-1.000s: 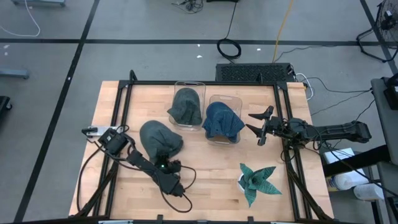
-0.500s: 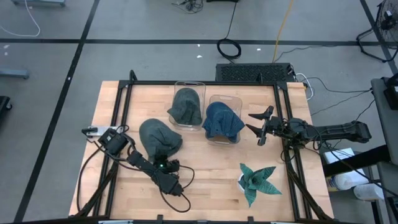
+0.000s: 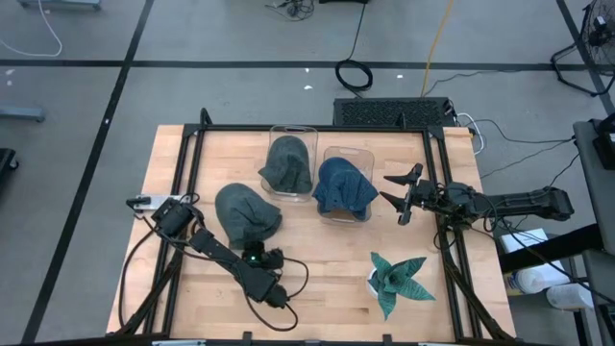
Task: Pick & Place hat
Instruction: Put the top black cap into the left transparent bin
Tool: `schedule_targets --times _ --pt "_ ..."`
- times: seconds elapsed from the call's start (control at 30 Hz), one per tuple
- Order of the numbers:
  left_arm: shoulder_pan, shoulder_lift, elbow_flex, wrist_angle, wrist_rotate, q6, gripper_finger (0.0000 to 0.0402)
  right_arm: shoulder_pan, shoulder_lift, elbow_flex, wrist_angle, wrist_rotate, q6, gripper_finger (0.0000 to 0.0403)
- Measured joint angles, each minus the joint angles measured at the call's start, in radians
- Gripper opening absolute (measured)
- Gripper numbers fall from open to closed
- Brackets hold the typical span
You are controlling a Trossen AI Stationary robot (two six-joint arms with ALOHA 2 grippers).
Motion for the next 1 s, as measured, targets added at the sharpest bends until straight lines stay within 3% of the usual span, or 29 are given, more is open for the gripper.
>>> schedule_targets --times 0.17,0.37,0.77,1.0 --pt "0.002 0.000 0.000 -0.001 0.062 0.068 0.0008 0.000 0.000 0.000 0.000 0.000 0.000 0.0222" --pt "0.013 0.000 0.000 -0.001 0.147 0.032 0.0057 0.000 0.000 0.000 0.000 0.000 0.000 0.0222" --pt "0.065 -0.001 0.000 0.000 0.060 0.233 0.0213 0.000 0.000 0.000 0.000 0.000 0.000 0.0222" --pt "0.084 -0.001 0.000 -0.001 0.013 0.199 0.0234 0.000 0.000 0.000 0.000 0.000 0.000 0.0222"
